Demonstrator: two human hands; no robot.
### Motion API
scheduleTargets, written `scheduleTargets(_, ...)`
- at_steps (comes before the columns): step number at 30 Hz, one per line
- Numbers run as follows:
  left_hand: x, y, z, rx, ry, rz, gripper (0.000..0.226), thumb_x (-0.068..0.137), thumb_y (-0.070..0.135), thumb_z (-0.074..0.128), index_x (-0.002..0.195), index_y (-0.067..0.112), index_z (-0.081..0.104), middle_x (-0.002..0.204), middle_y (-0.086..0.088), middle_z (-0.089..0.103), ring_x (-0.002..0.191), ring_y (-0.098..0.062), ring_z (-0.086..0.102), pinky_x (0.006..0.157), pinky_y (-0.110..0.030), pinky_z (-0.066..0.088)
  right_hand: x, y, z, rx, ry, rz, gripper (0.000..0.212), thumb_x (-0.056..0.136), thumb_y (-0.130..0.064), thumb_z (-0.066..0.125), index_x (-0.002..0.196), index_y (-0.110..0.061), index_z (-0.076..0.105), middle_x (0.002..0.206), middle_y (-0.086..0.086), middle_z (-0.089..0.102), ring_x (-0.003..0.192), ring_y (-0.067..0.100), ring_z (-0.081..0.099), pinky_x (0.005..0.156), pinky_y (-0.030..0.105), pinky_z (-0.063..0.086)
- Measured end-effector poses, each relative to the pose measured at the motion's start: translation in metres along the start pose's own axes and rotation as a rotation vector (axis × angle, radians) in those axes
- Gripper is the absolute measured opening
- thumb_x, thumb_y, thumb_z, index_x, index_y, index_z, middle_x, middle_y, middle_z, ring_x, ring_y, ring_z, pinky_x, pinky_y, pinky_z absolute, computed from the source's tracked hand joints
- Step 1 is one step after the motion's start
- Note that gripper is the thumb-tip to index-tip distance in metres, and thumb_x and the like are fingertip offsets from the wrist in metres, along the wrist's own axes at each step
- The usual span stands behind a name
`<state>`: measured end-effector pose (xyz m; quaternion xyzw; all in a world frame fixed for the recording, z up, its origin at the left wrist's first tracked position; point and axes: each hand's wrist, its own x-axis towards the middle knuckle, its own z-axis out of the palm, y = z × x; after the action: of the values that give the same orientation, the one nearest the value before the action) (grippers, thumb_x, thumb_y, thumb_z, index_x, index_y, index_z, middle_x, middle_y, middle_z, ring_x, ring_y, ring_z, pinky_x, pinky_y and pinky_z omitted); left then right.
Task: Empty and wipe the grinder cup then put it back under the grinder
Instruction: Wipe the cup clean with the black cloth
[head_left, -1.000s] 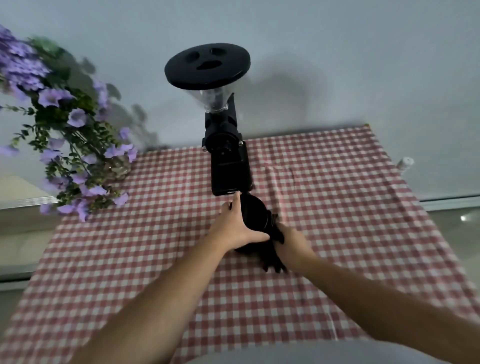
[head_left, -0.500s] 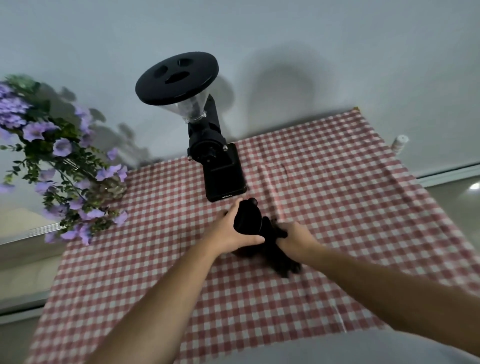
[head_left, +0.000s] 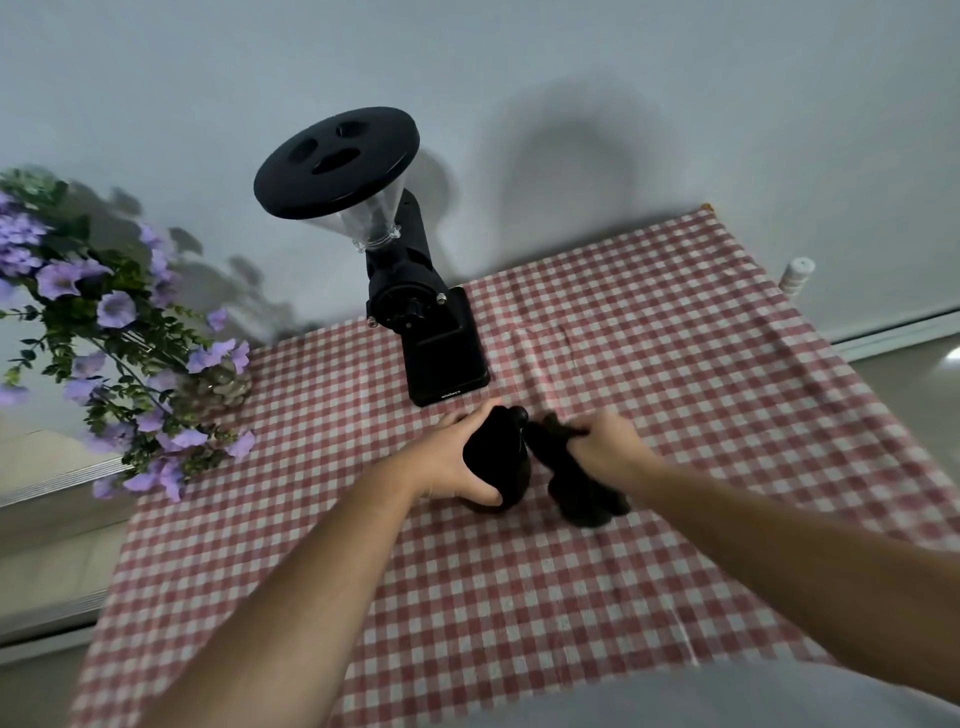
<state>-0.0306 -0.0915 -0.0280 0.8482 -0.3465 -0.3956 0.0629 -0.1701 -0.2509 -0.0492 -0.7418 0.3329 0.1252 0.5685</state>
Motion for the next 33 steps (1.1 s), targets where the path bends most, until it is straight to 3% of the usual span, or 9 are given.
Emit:
scheduleTargets(4,-0.001,0.006,-0.008,0.126,-0.015,0.035,0.121,0.066,0.028,0.086,0.152,0.045,0.003,0.162,0.008,0.008,0.144,-0.023,0.022,0.111,-0.044,0.036,0.009,-0.037,-0.031,0.104,0.148,-0.117,0.020,0.094,-0.005,0.046,0.093,-0.015,0.063,0.078,0.008,0.064,0.064,0.018,0.059,0.051,0.023,0.045)
scheduleTargets(8,-0.004,-0.002,-0.013,0.183,0.015,0.076,0.119,0.064,0.030,0.085,0.154,0.040,0.008,0.161,0.012,0.008,0.144,-0.018,0.024,0.110,-0.039,0.037,0.007,-0.032,-0.009,-0.018,-0.025,-0.106,0.024,0.093,-0.004,0.042,0.093,-0.017,0.062,0.079,0.005,0.065,0.067,0.014,0.061,0.052,0.022,0.047)
scheduleTargets(12,-0.017,-0.018,-0.014,0.063,0.080,0.020,0.117,0.066,0.025,0.084,0.154,0.040,0.010,0.161,0.014,0.005,0.142,-0.019,0.027,0.106,-0.038,0.043,-0.001,-0.007,0.005,0.072,-0.022,-0.036,0.021,0.090,-0.004,0.042,0.090,-0.017,0.059,0.078,0.003,0.063,0.070,0.015,0.060,0.057,0.024,0.046)
scheduleTargets(18,-0.025,0.002,0.013,-0.122,0.286,-0.234,0.134,0.060,0.070,0.076,0.153,0.034,-0.014,0.164,-0.001,-0.007,0.148,-0.031,0.016,0.113,-0.049,0.031,0.003,-0.013,0.007,0.115,0.170,-0.105,0.027,0.094,-0.005,0.042,0.116,-0.012,0.056,0.084,0.005,0.063,0.071,0.019,0.061,0.060,0.030,0.053)
scheduleTargets(21,-0.015,0.023,0.034,-0.263,0.405,-0.377,0.138,0.061,0.070,0.076,0.152,0.026,-0.018,0.163,-0.009,-0.002,0.143,-0.035,0.026,0.107,-0.046,0.038,0.001,-0.012,0.024,0.046,0.137,-0.184,0.031,0.094,-0.004,0.041,0.119,-0.014,0.056,0.094,0.003,0.065,0.081,0.017,0.064,0.068,0.027,0.056)
scheduleTargets(24,-0.010,0.026,0.036,-0.281,0.468,-0.381,0.140,0.059,0.068,0.079,0.154,0.020,-0.010,0.161,-0.010,0.006,0.142,-0.032,0.029,0.105,-0.043,0.040,-0.005,0.011,0.035,-0.088,0.002,-0.101,0.030,0.093,-0.003,0.041,0.117,-0.007,0.058,0.089,0.002,0.063,0.074,0.012,0.060,0.055,0.015,0.046)
scheduleTargets(27,-0.009,0.016,0.023,-0.189,0.391,-0.245,0.139,0.056,0.066,0.082,0.155,0.022,-0.005,0.163,-0.006,0.006,0.145,-0.029,0.023,0.112,-0.046,0.035,-0.002,0.010,0.013,-0.117,-0.091,0.006,0.020,0.093,-0.005,0.047,0.103,-0.006,0.064,0.084,0.005,0.065,0.072,0.014,0.063,0.057,0.021,0.051)
scheduleTargets(29,-0.010,0.010,0.011,-0.145,0.286,-0.168,0.138,0.054,0.060,0.086,0.155,0.026,-0.003,0.164,0.000,0.003,0.146,-0.027,0.020,0.114,-0.046,0.032,0.007,-0.005,-0.007,-0.027,-0.013,0.005,0.017,0.093,-0.008,0.048,0.099,-0.008,0.064,0.090,0.011,0.067,0.078,0.020,0.066,0.065,0.029,0.056)
scheduleTargets(33,-0.014,0.011,0.005,-0.037,0.207,-0.126,0.139,0.060,0.049,0.088,0.154,0.026,-0.011,0.164,0.004,-0.009,0.148,-0.026,0.016,0.114,-0.044,0.031,0.020,-0.027,-0.014,0.003,0.145,-0.162,0.038,0.093,-0.004,0.041,0.129,-0.010,0.053,0.094,0.007,0.065,0.071,0.017,0.062,0.053,0.021,0.048)
